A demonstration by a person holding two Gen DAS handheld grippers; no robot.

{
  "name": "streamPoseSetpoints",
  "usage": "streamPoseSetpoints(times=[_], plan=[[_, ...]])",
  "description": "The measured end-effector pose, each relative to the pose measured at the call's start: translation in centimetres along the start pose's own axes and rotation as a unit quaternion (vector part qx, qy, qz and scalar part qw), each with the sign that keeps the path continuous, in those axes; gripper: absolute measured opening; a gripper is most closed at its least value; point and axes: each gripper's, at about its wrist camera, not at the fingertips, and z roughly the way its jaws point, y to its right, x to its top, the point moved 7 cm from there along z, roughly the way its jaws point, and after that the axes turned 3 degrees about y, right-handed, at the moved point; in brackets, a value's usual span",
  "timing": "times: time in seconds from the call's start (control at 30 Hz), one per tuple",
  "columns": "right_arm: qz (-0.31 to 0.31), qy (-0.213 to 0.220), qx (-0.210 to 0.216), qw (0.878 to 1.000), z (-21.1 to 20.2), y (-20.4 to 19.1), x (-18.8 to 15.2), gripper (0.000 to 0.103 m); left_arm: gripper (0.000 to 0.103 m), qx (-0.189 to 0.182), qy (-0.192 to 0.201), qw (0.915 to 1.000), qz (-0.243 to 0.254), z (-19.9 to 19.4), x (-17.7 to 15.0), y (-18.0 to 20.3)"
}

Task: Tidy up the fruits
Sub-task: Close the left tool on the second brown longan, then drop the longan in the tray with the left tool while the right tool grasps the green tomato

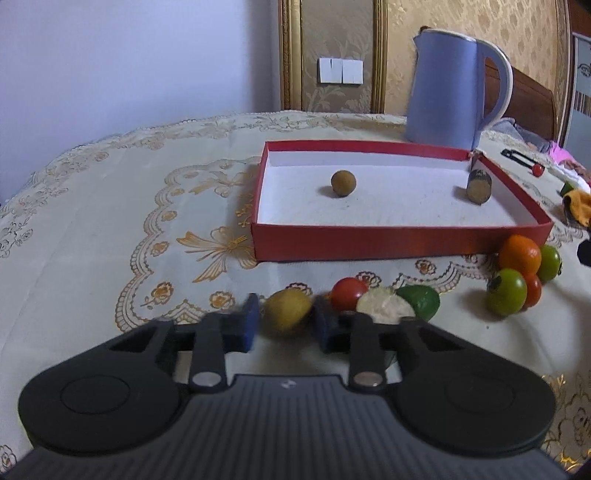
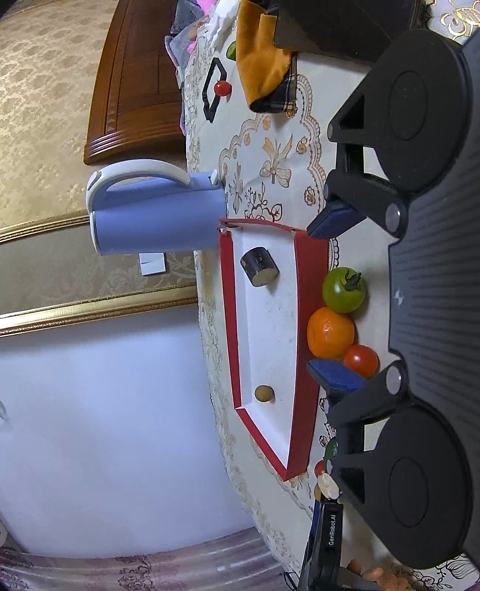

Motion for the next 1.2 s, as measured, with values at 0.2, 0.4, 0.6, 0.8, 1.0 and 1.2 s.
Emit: streamPoseSetpoints(times=[0.2,0.4,0.6,0.8,1.0,1.2], plan=[[-0.002,-0.004,-0.002,1.0,-0.4,0.4,-0.6,0.071,0.025,0.007,0.008,0.9996,-0.025,-1.0,-0.5,-0.3],[-0.014,-0.021,-0.007,1.0,-0.5,0.8,-1.4,0.071,0.025,0.037,0.041,0.998,-0.031,-3.7,-0.2,-0.6],[-0.06,-0.036,-0.009,0.997,0.1,0.0,-1.7,0.068,0.025,0.035,0.067,0.997,-0.018,-6.1,0.9,0.4],[-0.092,-0.067,-0.016,0.993,2.5,-0.1,-1.5,0.056,0.025,0.027,0.074,0.9969,0.0,-6.7,1.0,2.0],[-0.105,-0.098,0.016,0.989,4.4,-0.6,-1.6,0.049,0.025,0.024,0.072,0.9971,0.003,-6.6,0.8,2.4],[-0.102,-0.107,0.023,0.989,4.7,-0.5,-1.7,0.031,0.026,0.026,0.069,0.9973,0.003,-6.6,0.7,2.3]])
